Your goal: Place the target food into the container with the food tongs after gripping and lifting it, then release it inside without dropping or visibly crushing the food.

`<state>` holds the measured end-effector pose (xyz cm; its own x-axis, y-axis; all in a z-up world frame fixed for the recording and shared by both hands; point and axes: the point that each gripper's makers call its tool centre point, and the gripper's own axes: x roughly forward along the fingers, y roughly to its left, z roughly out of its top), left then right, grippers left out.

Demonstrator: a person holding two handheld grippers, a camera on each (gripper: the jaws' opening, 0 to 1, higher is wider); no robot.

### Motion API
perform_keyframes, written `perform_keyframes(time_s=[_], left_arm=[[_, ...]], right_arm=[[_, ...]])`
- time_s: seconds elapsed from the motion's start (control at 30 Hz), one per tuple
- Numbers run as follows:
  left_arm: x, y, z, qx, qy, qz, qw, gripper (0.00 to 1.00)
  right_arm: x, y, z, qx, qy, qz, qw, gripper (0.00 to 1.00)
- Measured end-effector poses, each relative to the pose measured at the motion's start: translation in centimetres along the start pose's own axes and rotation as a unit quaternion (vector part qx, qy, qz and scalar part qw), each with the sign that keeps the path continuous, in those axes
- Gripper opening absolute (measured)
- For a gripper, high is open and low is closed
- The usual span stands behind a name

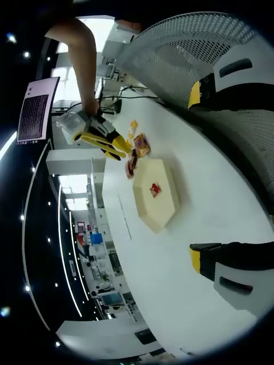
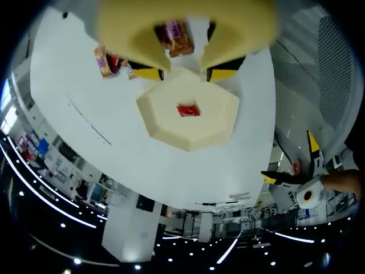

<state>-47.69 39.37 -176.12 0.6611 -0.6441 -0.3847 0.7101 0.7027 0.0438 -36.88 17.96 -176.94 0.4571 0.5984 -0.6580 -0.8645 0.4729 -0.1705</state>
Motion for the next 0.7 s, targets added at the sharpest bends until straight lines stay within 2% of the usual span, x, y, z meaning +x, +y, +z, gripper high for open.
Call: perform_keyframes(time_s=[0.17, 0.4, 0.53, 0.63, 0.7], left_arm=[[0.0, 0.1, 0.1, 0.002, -0.004, 0.003, 1.0, 0.99], [0.0, 0.1, -0.1, -0.002, 0.004, 0.004, 1.0, 0.99], [0.0, 0.3, -0.2, 0.003, 0.006, 0.011, 0.9999, 0.99], [-0.2, 0.3, 0.5, 0.022, -0.01, 0.014, 0.9996, 0.97], [-0.1, 0.3, 0.2, 0.018, -0.002, 0.014, 0.9998, 0.97]], right_arm=[[-0.5, -0.6, -2.4, 0.01, 0.014, -0.004, 0.9998, 0.29], [0.2, -1.4, -4.7, 0.021, 0.025, -0.005, 0.9995, 0.3], [0.7, -1.0, -6.0, 0.028, 0.033, 0.003, 0.9991, 0.3], [1.0, -0.6, -6.4, 0.029, 0.038, 0.007, 0.9988, 0.3], [1.4, -0.2, -7.1, 0.023, 0.047, 0.01, 0.9986, 0.3]])
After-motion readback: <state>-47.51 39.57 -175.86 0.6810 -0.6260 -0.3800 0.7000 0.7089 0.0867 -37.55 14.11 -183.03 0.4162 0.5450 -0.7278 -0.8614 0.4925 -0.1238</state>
